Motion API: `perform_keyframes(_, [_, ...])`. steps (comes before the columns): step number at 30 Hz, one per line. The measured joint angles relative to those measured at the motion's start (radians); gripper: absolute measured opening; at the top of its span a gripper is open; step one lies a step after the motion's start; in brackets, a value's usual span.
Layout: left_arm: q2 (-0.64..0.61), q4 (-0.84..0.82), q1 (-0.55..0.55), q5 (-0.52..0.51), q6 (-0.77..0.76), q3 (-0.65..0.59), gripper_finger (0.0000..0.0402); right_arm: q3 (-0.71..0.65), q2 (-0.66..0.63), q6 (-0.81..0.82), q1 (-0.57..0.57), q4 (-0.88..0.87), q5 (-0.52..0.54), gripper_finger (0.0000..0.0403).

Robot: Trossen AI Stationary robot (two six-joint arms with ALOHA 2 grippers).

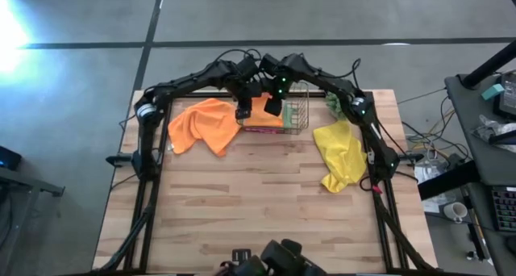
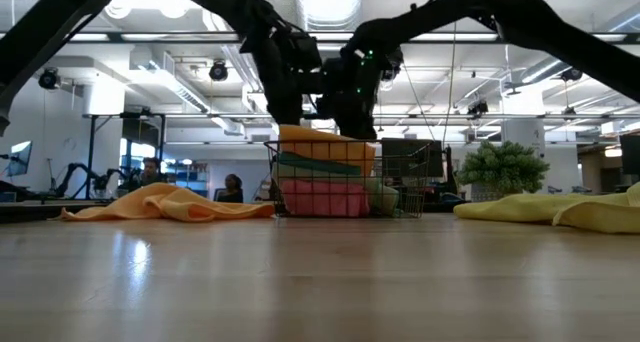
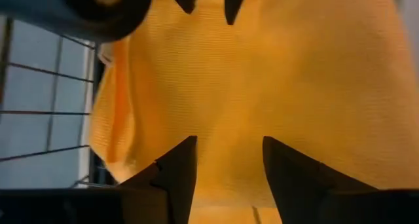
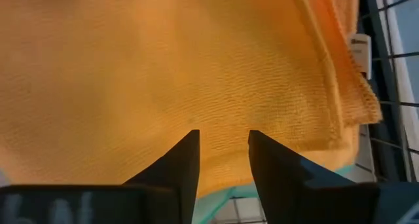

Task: Fold microfiber towels
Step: Stack the folded bottom orange microfiber cloth on top of the folded blue microfiber cloth

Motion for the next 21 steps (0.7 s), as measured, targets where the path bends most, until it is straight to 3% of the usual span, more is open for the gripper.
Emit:
perform_keyframes(7, [0.040,0.004,0.021,-0.014,-0.007,-0.001,0.0122,-0.001,0.063,0.052,-0.013,0.037,0.014,0.0090])
perform_keyframes(14, [0.067,0.097,0.040,-0.170,-0.045,0.000,0.0096,-0.001,0.081,0.128,-0.032,0.085,0.107,0.0054])
perform_keyframes(21, [0.051,0.140,0.049,-0.181,-0.056,0.002,0.0088,-0.001,0.059,0.154,-0.040,0.102,0.115,0.0035])
